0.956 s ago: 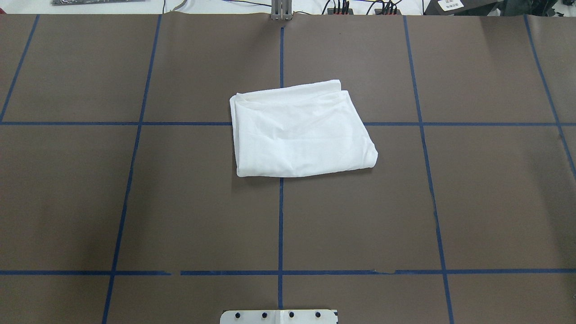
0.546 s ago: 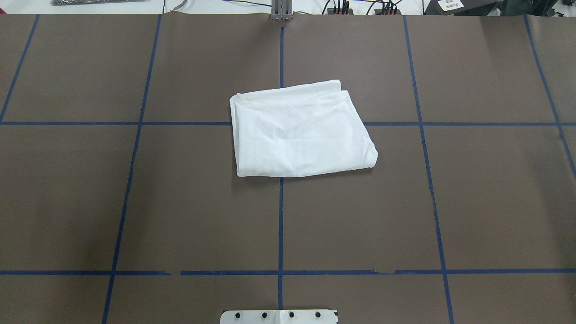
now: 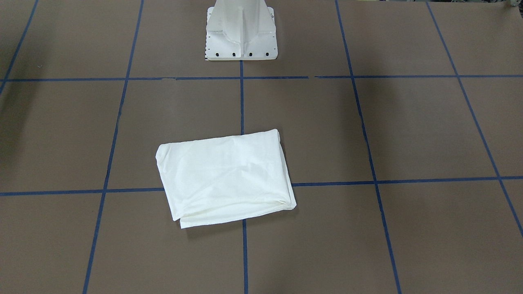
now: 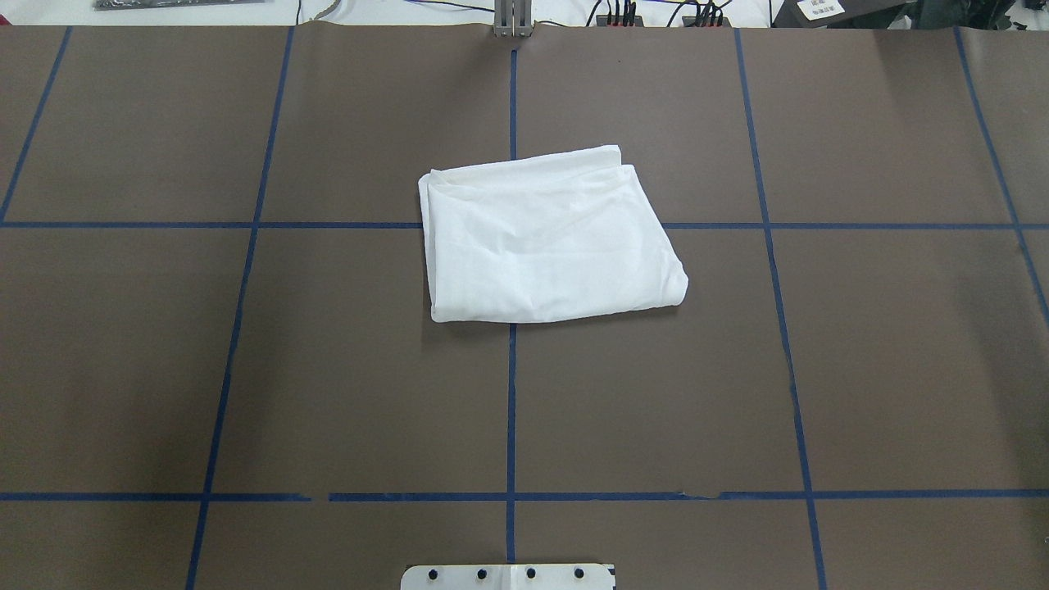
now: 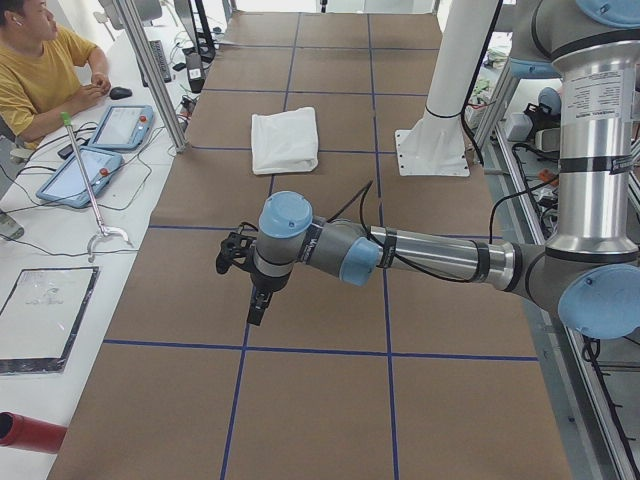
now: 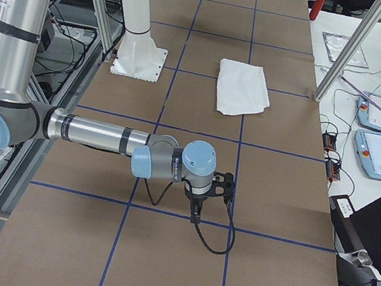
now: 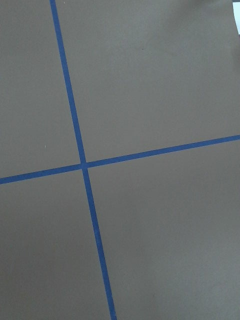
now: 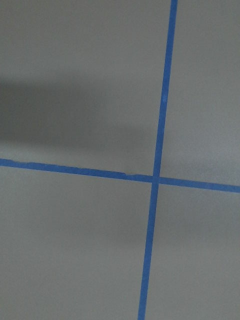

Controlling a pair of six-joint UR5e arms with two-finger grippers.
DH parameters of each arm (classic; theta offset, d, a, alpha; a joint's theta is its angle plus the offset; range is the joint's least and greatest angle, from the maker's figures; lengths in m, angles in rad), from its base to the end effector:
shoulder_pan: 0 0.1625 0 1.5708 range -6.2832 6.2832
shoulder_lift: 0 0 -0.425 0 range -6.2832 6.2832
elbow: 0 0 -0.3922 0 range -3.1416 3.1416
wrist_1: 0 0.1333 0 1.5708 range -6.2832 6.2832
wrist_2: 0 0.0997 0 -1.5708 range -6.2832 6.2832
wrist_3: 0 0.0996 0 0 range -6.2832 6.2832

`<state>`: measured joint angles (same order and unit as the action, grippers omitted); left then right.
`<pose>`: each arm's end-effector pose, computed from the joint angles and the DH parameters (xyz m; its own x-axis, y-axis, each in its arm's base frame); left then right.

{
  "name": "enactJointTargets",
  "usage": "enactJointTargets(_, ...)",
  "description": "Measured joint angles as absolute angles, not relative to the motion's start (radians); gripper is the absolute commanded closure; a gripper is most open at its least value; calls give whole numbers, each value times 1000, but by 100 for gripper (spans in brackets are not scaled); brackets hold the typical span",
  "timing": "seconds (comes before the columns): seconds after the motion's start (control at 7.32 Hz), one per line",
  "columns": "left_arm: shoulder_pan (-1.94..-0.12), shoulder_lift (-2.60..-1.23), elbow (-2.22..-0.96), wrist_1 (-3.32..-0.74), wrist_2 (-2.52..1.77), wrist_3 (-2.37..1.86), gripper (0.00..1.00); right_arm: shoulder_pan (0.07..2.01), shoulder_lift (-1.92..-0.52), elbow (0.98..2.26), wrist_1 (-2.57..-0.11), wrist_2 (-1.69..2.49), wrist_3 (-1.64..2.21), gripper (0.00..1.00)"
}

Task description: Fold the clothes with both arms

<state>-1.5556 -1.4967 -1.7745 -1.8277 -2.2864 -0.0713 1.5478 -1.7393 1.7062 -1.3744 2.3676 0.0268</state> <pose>-0.0607 -0.4791 0.5677 0.7499 0.1921 -0.6330 0.0394 0.9422 0.3327 0.0522 -0.4317 0.6469 0.6965 -0.1058 0.7097 0.0040 0.9896 0.1436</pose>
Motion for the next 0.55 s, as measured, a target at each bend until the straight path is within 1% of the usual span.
enactJointTargets(0.55,-1555,-1497,-1774,-1829,-2288,-69,0,1548,-1744,1708,-1376,2392,24,0)
